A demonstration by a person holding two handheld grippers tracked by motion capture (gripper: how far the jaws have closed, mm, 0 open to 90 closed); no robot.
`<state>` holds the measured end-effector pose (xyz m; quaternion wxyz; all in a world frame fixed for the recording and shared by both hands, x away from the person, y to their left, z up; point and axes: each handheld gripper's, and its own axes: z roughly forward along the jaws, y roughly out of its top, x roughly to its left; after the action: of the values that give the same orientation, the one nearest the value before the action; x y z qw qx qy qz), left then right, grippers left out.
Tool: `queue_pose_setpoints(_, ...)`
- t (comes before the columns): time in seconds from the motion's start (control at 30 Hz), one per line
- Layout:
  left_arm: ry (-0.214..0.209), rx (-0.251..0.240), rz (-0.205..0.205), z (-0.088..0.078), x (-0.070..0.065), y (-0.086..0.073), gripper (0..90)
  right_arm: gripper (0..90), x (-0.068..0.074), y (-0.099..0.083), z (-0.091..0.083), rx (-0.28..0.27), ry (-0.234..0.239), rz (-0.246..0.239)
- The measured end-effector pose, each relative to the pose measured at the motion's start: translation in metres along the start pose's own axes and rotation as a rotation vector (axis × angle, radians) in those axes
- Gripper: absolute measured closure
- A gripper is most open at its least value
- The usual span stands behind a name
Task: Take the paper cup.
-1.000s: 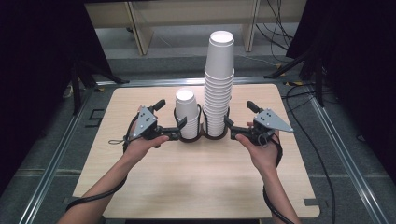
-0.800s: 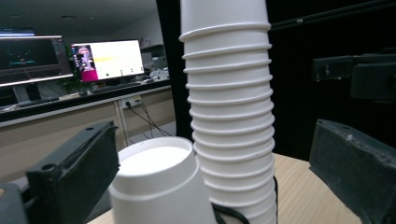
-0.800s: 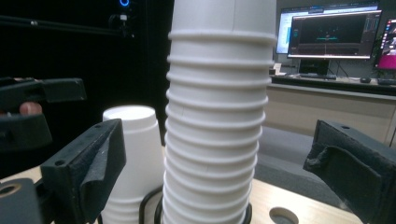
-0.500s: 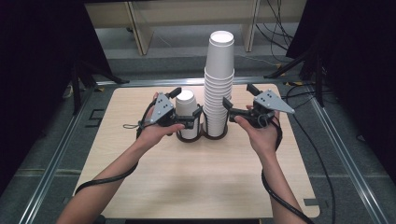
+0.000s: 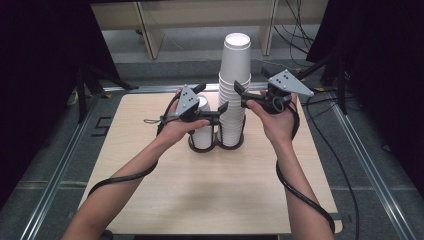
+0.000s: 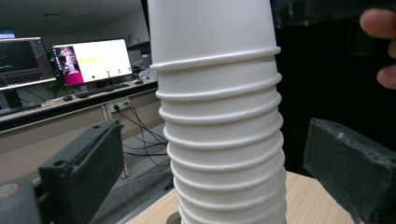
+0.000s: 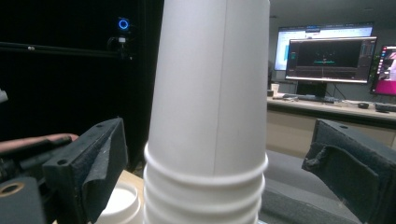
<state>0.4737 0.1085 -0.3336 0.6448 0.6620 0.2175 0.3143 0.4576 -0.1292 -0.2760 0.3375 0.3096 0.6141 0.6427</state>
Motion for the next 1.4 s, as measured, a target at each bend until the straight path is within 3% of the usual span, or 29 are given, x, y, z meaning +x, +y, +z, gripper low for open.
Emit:
queue_pose_setpoints(0.17,-0.008,-0.006,-0.018,0.013,0.0,0.008,5.5,5.4,-0.002,0.013,0.018,0.005,0.004,-0.021)
queue_pose_setpoints(0.53,-0.022,-0.008,-0.042,0.026,-0.001,0.018,5.6,5.3,-0.004,0.023,0.035,0.019,0.014,-0.004)
queue_pose_setpoints(1.0,-0.016,-0.005,-0.077,0.034,-0.002,0.018,7.4,8.3,-0.006,0.036,0.048,0.024,0.032,0.005)
queue_pose_setpoints(1.4,-0.015,0.003,-0.071,0.035,-0.003,0.018,9.5,15.4,-0.005,0.037,0.055,0.038,0.039,0.003)
